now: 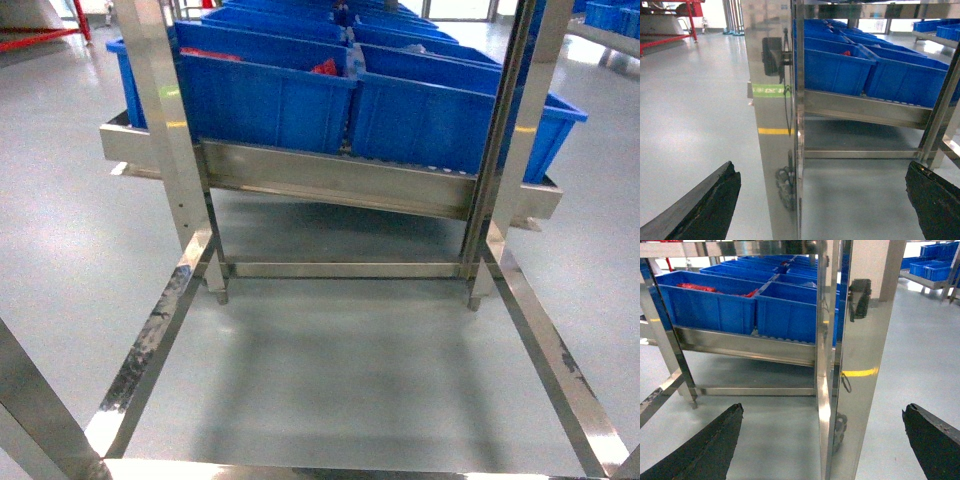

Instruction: Pick capacitor and pack into box

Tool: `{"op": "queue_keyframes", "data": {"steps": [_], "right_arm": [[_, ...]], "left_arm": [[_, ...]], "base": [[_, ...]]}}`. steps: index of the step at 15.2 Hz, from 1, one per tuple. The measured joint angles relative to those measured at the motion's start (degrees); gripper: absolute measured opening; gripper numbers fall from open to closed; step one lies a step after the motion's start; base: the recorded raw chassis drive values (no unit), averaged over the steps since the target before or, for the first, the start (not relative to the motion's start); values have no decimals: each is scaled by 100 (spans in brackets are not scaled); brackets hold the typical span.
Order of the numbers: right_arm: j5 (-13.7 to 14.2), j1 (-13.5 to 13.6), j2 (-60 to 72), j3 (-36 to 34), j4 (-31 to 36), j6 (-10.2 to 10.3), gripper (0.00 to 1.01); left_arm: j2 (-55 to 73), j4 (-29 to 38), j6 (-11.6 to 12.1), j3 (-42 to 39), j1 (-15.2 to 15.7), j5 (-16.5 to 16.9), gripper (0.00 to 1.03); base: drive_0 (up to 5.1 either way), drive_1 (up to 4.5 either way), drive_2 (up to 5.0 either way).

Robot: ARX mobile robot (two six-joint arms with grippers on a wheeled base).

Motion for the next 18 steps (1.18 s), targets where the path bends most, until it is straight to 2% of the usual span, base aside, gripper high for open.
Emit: {"op": "queue_keyframes", "data": {"steps": [18], "right_arm": [[2, 0, 0, 0, 4, -2, 98]], "left_arm": [[0, -4, 2, 0, 0, 9, 98]], "base": [[0, 0, 0]]}}
